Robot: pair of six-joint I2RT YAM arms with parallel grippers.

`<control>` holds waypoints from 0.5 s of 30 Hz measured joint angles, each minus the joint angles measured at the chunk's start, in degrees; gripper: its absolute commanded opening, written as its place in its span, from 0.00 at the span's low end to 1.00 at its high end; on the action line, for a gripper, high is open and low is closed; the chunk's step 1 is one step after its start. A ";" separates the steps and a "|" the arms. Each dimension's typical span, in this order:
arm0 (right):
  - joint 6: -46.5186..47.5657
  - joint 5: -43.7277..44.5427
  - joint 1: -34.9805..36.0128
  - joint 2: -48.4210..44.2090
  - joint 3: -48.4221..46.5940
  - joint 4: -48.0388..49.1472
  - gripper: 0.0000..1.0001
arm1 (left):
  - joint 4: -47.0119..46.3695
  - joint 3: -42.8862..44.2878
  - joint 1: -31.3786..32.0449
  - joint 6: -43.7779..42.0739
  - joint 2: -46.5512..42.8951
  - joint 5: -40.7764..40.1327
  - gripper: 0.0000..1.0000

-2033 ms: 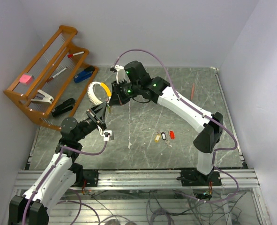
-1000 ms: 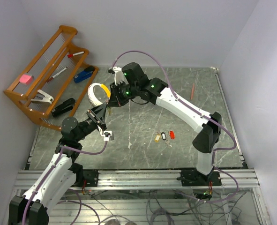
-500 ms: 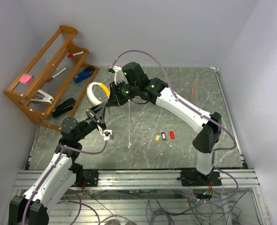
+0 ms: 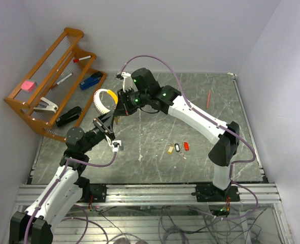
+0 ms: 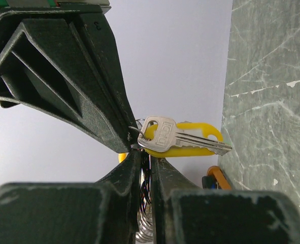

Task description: Put the keys on the keyring

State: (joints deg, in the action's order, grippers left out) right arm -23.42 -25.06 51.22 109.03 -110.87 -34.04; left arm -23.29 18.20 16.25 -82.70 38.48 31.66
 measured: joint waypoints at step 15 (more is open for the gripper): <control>-1.40 0.24 0.00 0.33 0.00 0.09 0.05 | -1.42 0.00 0.00 1.38 1.27 -1.31 0.07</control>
State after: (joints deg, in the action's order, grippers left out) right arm -24.82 -24.82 51.22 109.36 -110.87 -33.95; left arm -24.71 18.20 16.25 -81.32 39.75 30.35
